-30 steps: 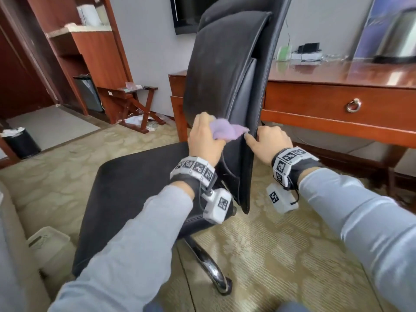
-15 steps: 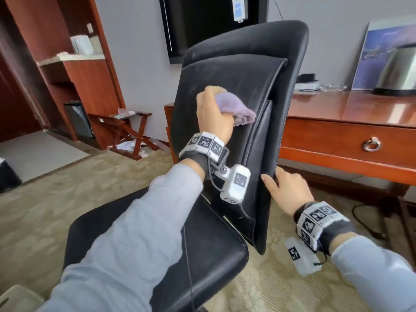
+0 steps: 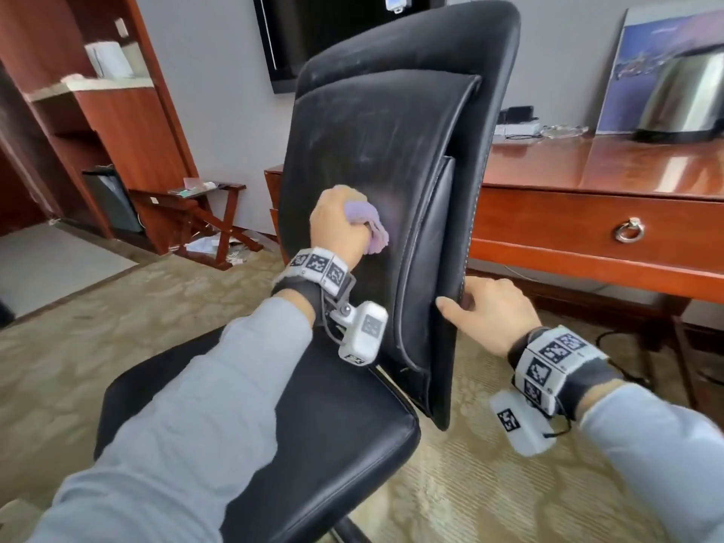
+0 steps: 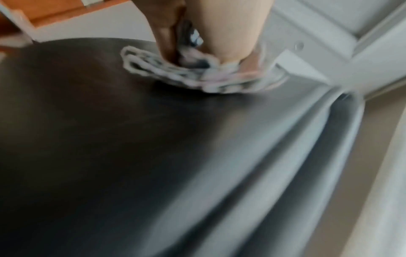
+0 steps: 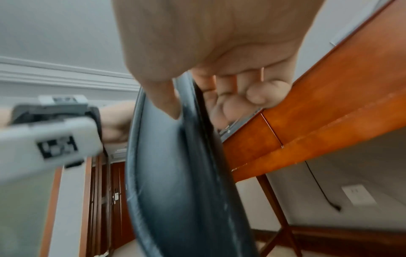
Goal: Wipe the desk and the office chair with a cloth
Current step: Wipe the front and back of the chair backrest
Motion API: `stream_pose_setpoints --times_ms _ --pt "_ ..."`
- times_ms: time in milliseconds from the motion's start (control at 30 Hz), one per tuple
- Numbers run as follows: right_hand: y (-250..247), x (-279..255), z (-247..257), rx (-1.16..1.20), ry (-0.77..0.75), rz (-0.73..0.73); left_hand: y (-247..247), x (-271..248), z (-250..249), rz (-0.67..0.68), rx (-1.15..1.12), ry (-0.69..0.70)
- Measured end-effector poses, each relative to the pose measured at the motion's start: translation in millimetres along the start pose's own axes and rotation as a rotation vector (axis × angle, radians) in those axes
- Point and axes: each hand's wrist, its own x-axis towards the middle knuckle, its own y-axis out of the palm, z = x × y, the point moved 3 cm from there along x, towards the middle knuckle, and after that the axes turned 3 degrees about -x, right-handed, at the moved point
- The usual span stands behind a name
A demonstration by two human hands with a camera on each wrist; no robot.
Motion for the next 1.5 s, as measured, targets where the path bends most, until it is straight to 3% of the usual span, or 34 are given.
stream_pose_setpoints --times_ms 100,167,267,467,567,700,767,867,933,967,1067,1133,1200,1300,1367,1500 --pt "-38.8 10.6 13.2 0.091 0.01 -0.185 4.7 23.2 -56.9 0.133 -0.558 -0.064" --pt "-68.9 30.6 30.5 0.227 0.043 -0.347 6.1 40.3 -88.3 0.087 -0.757 -0.121" --pt "-98.5 53.4 51.1 0.245 0.12 -0.454 11.8 61.3 -88.6 -0.064 -0.714 -0.156" --pt "-97.5 51.0 43.0 0.189 0.123 -0.443 22.8 2.9 -49.4 0.077 -0.367 -0.1" --pt "-99.5 50.0 45.8 0.173 0.112 -0.446 10.1 13.3 -55.0 0.118 -0.251 -0.09" --pt "-98.3 44.2 46.3 0.156 0.104 -0.455 4.7 48.1 -103.6 0.132 -0.323 0.038" --pt "-99.8 41.4 43.5 0.143 0.112 -0.459 14.1 43.6 -101.5 0.16 -0.354 0.048" --pt "-101.8 34.1 44.1 0.115 0.114 -0.444 16.9 -7.9 -49.2 0.142 -0.31 -0.171" --pt "-102.0 27.7 49.1 0.113 0.102 -0.446 9.3 -48.0 -5.4 0.244 -0.183 -0.378" --pt "-101.9 24.2 51.3 0.114 0.095 -0.454 3.7 -58.3 1.6 0.294 -0.126 -0.389" --pt "-102.6 16.0 53.8 0.13 0.091 -0.472 -6.3 -30.1 -35.9 0.23 -0.145 -0.268" --pt "-103.3 12.4 54.2 0.124 0.086 -0.485 -8.0 12.0 -89.2 0.167 -0.182 -0.025" --pt "-104.4 9.6 54.5 0.121 0.075 -0.5 -1.3 37.9 -126.5 0.172 -0.209 0.113" --pt "-105.5 7.4 52.0 0.125 0.085 -0.487 1.9 21.5 -139.2 0.184 -0.419 0.015" --pt "-106.6 7.1 52.0 0.125 0.093 -0.478 5.7 -3.4 -112.1 0.201 -0.457 -0.036" --pt "-105.8 4.3 59.2 0.134 0.095 -0.486 0.3 -57.0 -13.6 0.357 -0.163 -0.118"
